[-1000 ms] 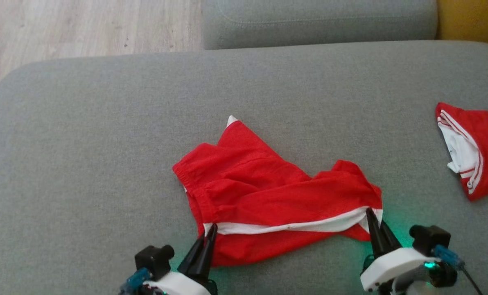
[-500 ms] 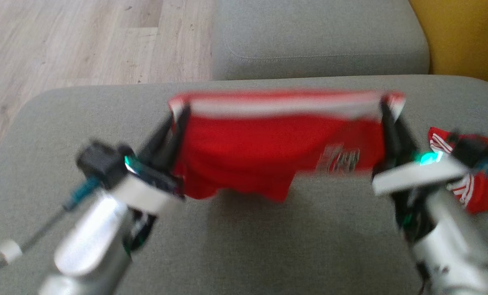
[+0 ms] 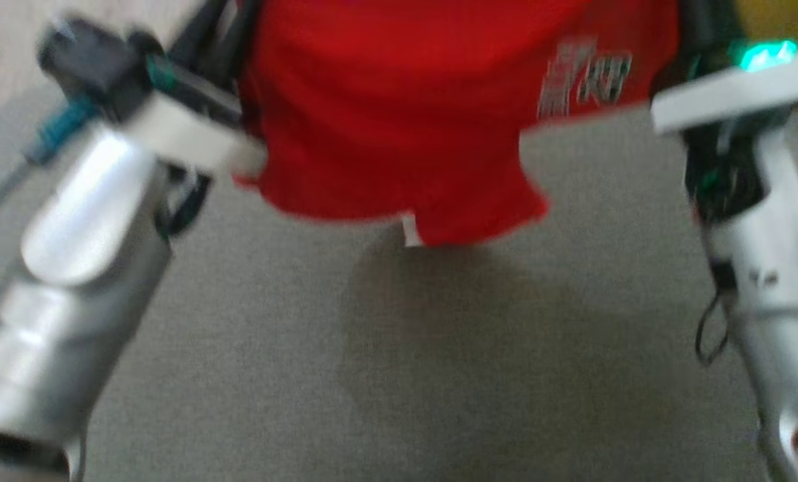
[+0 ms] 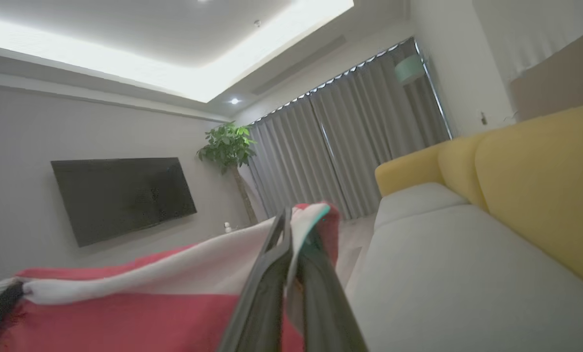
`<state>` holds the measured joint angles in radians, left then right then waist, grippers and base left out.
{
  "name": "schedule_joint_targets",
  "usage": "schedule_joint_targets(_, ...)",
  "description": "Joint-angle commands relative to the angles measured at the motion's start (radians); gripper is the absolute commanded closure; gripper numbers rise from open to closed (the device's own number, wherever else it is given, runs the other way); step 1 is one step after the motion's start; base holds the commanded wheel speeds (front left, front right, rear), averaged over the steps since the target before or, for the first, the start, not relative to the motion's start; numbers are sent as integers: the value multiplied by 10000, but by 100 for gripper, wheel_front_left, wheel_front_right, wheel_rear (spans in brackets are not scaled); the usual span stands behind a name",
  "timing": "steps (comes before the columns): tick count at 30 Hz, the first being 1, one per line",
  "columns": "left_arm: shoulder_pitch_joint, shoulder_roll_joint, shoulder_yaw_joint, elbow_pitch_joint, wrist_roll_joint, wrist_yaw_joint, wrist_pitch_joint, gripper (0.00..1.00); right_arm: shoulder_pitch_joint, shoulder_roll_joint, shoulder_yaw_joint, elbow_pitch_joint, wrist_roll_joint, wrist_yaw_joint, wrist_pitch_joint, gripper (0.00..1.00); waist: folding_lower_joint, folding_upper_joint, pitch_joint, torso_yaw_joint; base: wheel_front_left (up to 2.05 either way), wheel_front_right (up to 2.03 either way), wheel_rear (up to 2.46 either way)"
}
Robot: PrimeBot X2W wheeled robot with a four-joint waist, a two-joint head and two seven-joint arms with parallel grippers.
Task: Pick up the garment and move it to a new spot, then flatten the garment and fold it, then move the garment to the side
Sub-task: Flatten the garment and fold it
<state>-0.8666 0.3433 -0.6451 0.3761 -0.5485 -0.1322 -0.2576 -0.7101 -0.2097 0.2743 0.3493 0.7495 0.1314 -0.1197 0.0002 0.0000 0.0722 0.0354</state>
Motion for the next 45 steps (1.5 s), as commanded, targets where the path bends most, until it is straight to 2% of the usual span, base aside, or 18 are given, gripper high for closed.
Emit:
schedule_joint_targets(1, -1306, 89, 827, -122, 313, 16, -42, 100, -1216, 111, 32, 89, -402, -7, -437, 100, -2, 0, 834, -191, 0, 0, 0)
schedule_joint_targets(6, -2229, -737, 2429, -465, 1517, 103, -42, 100, -3162, 161, -125, 1359, -1458, -7, -1299, 100, -2, 0, 1237, -225, 0, 0, 0)
schedule_joint_targets(8, -2073, -1065, 2883, -665, 1814, 76, -42, 100, -3467, 153, -139, 1581, -1661, -7, -1387, 100, -2, 0, 1182, -210, 0, 0, 0)
schedule_joint_targets(10, -1255, -1422, 3261, -910, 2029, 36, -42, 100, -3220, 165, -258, 1403, -1780, -7, -1412, 100, -2, 0, 947, -191, 0, 0, 0)
schedule_joint_targets(14, 509, -1629, 3348, -876, 1817, 21, -42, 100, -1615, 65, -68, 927, -1711, -7, -1417, 100, -2, 0, 601, -136, 0, 0, 0)
schedule_joint_targets(17, 2326, -1663, 2972, -560, 1681, 19, -42, 100, 126, -25, 115, 776, -1412, -7, -1418, 100, -2, 0, 342, -116, 0, 0, 0)
schedule_joint_targets(21, 4834, -2026, 2852, -32, 1227, 18, -42, 100, 2580, -40, 322, 833, -976, -7, -1418, 100, -2, 0, 37, -131, 0, 0, 0)
schedule_joint_targets(22, 4834, -2026, 2852, -32, 1227, 18, -42, 100, 2580, -40, 322, 833, -976, -7, -1418, 100, -2, 0, 37, -131, 0, 0, 0)
schedule_joint_targets(27, 7150, -2442, 2955, 271, 1495, 17, -42, 100, 4917, -164, 366, 505, -522, -7, -1419, 100, -2, 0, -427, -93, 0, 0, 0)
schedule_joint_targets(33, 8663, -2704, 3004, -138, 1476, 16, -42, 100, 6474, -662, 724, -394, 59, -7, -1419, 100, -2, 0, -966, 110, 0, 0, 0)
schedule_joint_targets(39, 8973, -2797, 2876, -542, 1559, 16, -42, 100, 6286, -1035, 829, -1058, 716, -7, -1408, 100, -2, 0, -1033, 257, 0, 0, 0)
schedule_joint_targets(45, 7734, -2867, 2687, -967, 1137, 16, -42, 100, 4520, -1086, 979, -768, 479, -7, -918, 100, -2, 0, -372, 695, 0, 0, 0)
